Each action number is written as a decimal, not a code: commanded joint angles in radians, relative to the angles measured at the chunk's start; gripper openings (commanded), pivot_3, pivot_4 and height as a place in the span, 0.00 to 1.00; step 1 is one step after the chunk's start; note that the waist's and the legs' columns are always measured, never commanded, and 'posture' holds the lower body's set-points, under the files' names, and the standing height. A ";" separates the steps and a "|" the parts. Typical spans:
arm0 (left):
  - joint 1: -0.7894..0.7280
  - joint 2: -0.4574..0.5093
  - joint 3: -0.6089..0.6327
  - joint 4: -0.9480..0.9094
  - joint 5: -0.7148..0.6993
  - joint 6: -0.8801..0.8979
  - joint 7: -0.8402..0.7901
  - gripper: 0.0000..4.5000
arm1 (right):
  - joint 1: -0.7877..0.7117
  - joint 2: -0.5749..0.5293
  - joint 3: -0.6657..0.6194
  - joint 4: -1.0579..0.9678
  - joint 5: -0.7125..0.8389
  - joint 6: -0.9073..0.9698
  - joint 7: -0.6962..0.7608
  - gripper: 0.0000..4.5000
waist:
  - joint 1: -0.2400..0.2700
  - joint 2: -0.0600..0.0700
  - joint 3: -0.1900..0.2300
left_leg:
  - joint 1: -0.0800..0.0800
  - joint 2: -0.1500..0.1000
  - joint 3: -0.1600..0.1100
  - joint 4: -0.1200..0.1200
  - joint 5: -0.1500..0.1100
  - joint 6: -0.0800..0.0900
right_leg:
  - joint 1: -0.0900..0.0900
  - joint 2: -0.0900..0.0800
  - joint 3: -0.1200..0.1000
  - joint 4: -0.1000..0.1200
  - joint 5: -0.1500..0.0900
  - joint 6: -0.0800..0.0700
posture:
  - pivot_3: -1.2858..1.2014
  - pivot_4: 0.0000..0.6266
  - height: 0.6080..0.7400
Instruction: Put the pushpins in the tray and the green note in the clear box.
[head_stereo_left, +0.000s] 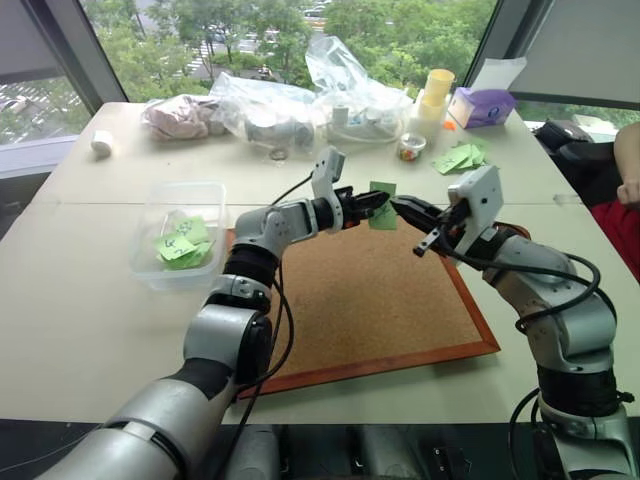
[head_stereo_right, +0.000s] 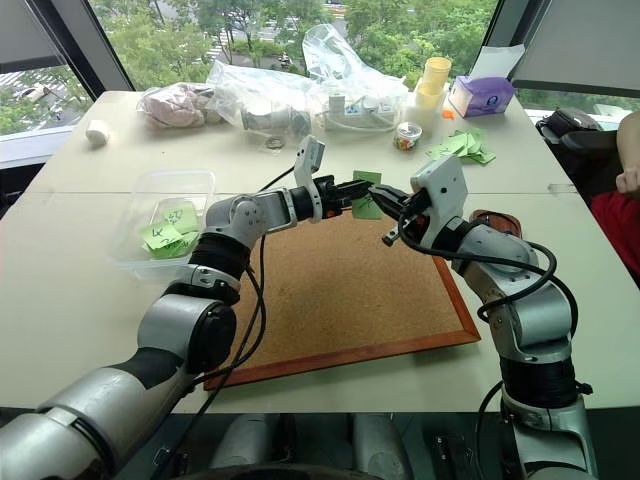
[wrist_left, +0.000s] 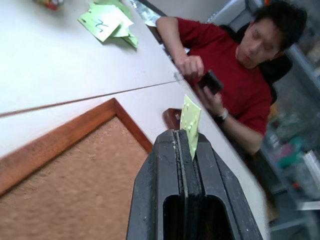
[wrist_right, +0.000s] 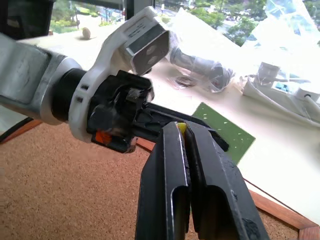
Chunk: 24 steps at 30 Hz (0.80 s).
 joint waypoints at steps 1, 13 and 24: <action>0.046 0.191 -0.274 -0.382 0.141 -0.119 -0.268 0.01 | -0.034 -0.082 -0.148 0.095 -0.008 0.122 -0.104 0.00 | 0.001 0.000 0.000 | 0.000 0.002 0.001 -0.001 0.000 0.000 | -0.001 0.000 0.000 0.000 0.000 0.000 | 0.52 0.24 0.99; 0.079 0.357 -0.395 -0.577 0.205 -0.195 -0.461 0.01 | -0.061 -0.186 -0.107 0.548 -0.180 0.053 -0.139 0.00 | -0.002 0.002 0.000 | 0.000 0.000 0.001 -0.001 0.000 0.000 | 0.000 0.001 0.001 -0.001 0.000 0.000 | 0.52 0.24 0.99; 0.121 0.341 -0.382 -0.591 0.221 -0.168 -0.435 0.00 | -0.101 -0.174 -0.107 0.709 -0.229 -0.069 -0.146 0.23 | 0.002 0.002 0.000 | 0.000 0.002 0.001 0.000 0.000 0.000 | 0.000 0.000 0.001 -0.001 0.000 0.000 | 0.52 0.24 0.99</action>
